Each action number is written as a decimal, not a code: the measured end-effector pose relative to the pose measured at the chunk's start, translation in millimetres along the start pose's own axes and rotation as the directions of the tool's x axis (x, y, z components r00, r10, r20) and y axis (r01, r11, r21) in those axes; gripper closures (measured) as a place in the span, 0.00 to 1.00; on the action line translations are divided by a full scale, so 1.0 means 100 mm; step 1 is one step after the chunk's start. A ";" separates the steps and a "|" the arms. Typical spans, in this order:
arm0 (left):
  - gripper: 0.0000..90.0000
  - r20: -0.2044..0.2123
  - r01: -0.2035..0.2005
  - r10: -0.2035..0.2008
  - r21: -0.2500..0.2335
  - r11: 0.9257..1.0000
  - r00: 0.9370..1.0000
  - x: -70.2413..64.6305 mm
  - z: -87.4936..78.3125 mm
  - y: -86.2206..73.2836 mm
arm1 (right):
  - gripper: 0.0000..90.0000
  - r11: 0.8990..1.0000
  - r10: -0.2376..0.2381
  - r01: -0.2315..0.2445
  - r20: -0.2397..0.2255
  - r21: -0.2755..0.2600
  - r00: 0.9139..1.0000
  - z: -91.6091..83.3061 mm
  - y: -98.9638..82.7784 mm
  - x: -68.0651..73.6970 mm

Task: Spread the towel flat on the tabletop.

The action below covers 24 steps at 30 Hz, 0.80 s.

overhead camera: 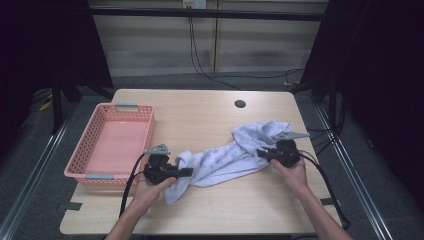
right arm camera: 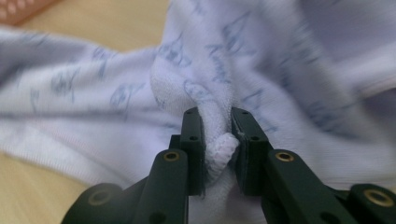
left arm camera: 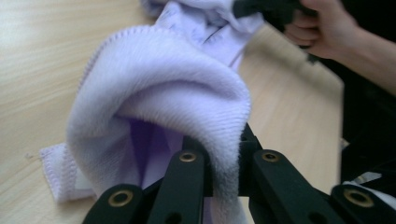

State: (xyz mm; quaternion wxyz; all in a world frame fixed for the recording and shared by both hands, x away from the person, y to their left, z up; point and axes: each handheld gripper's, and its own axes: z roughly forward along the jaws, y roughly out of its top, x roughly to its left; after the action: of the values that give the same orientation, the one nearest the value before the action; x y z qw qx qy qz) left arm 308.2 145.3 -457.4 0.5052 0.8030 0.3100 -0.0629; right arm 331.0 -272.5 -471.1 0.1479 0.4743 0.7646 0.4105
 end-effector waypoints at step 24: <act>0.95 0.110 0.006 0.001 -0.071 0.997 0.994 -0.27 0.20 0.31 | 0.47 0.993 -0.080 0.062 -0.190 -0.102 0.979 -0.38 -0.01 0.52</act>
State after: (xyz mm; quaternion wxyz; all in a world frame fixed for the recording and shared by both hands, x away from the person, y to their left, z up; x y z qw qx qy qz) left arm 308.3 107.2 -431.4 0.5495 0.7795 0.2849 -0.0965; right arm 280.8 -247.4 -440.1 0.1100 0.3968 0.7714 0.4852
